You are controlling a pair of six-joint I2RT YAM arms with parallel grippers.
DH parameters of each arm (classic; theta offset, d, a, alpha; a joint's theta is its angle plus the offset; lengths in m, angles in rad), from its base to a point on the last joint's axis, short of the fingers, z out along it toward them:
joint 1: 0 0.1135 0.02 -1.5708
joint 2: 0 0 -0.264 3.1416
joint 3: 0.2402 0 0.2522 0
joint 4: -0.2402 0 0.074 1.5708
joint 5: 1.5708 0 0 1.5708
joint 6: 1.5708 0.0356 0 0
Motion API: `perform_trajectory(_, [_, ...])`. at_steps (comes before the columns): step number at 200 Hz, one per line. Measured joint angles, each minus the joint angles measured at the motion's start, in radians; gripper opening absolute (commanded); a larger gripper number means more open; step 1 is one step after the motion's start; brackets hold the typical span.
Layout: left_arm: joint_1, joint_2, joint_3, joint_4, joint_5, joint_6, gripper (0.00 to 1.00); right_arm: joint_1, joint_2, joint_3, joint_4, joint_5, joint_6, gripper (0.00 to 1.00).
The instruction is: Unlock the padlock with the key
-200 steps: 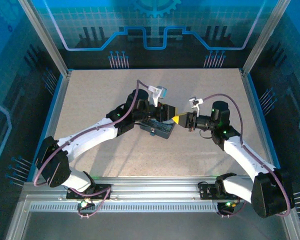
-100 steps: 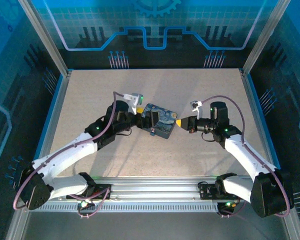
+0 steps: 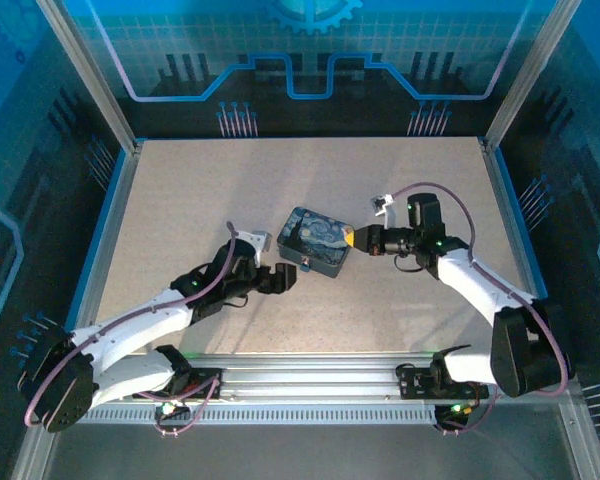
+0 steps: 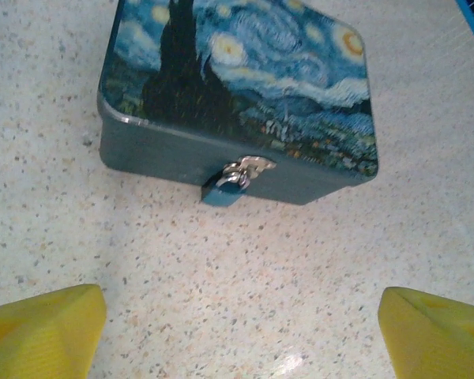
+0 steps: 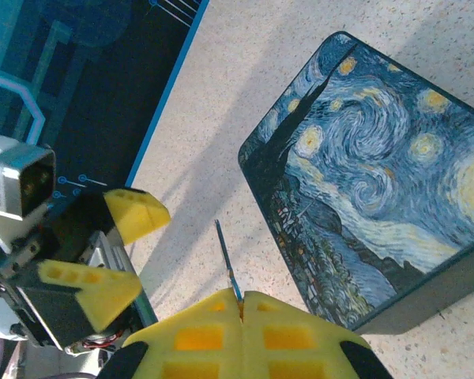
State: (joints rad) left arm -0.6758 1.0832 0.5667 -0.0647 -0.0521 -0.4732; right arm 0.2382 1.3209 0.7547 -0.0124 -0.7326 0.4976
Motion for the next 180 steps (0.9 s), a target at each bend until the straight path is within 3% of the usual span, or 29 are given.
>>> perform_trajectory(51, [0.000,0.030,-0.072,0.113,0.050,-0.021,0.87,0.016,0.126,0.067,0.018,0.000,0.020,0.00])
perform_trajectory(180, [-0.042,0.344,-0.074,0.359,0.148,-0.048,0.83,0.039,0.399,0.188,0.027,0.000,0.025,0.00])
